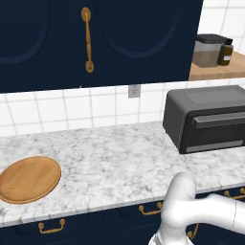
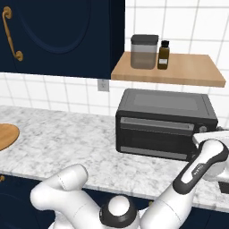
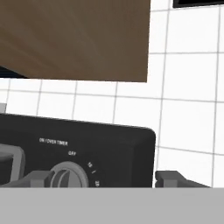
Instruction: Pick up the kebab skewer and baguette bread, and place them inside the toaster oven. Close the toaster oven door and start by setting the timer.
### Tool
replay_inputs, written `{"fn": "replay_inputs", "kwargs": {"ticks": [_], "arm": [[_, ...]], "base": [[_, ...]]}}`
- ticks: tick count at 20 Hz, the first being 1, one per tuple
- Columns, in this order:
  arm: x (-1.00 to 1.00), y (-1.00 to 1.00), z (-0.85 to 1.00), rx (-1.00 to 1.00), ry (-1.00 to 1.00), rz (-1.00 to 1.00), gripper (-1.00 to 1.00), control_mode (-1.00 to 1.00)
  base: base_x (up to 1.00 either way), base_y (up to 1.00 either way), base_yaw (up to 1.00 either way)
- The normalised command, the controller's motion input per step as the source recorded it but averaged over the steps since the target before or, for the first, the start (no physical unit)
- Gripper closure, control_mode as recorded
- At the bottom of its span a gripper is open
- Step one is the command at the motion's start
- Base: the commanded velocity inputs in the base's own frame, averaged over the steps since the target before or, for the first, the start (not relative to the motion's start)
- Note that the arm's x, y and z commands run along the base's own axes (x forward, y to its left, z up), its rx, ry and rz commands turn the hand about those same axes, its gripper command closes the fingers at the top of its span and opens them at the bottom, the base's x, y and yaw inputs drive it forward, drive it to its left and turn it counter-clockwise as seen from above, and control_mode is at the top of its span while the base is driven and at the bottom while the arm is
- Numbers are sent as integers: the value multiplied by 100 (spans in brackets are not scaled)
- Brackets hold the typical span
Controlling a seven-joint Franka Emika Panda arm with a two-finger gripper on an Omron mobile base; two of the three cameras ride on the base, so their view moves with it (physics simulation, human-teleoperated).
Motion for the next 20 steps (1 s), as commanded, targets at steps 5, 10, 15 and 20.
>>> {"fn": "replay_inputs", "kwargs": {"ticks": [5, 10, 15, 20], "arm": [[0, 0, -13, 0, -3, -18, 100, -100], [0, 0, -9, 0, -4, -21, 100, -100], [0, 0, -3, 0, -3, -19, 100, -100], [0, 2, 0, 0, -3, -17, 100, -100]], "base": [[0, 0, 0], [0, 0, 0], [0, 0, 0], [0, 0, 0]]}}
